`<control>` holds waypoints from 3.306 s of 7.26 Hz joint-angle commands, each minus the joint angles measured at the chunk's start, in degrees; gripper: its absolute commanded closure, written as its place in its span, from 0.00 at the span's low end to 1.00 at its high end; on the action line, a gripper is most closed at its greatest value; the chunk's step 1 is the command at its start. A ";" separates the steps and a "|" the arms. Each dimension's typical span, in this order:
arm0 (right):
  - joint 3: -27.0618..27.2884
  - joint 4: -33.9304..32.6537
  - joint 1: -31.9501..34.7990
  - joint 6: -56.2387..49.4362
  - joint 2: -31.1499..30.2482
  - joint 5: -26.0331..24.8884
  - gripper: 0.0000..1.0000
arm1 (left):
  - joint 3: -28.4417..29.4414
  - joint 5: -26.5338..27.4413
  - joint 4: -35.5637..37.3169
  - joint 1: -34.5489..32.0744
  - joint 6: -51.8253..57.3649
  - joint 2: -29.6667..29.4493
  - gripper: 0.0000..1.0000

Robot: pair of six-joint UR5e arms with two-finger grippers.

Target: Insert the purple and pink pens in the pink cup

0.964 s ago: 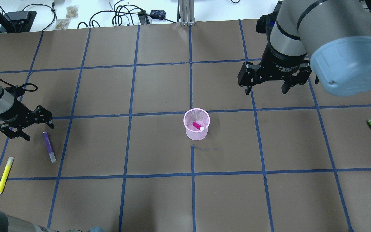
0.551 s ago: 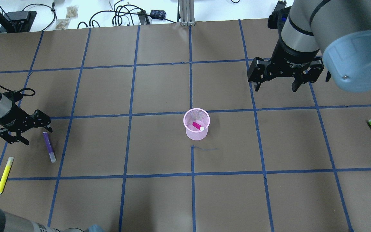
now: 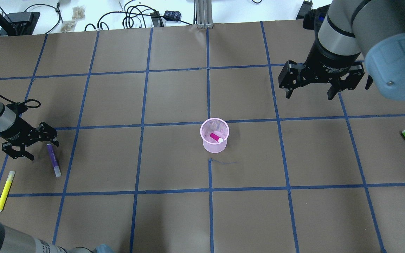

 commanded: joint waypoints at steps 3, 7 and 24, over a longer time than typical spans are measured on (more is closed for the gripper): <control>0.10 -0.11 0.21 0.69 -0.07 -0.03 0.00 | 0.09 -0.13 0.14 -0.57 0.02 -0.19 0.68; 0.01 -0.91 0.21 0.70 -0.16 0.15 0.00 | 0.79 -0.40 0.32 -0.57 -0.33 -0.54 0.89; 0.89 -1.26 0.21 0.79 -0.07 -0.12 0.00 | 10.02 4.40 5.12 -50.89 -35.64 11.24 0.96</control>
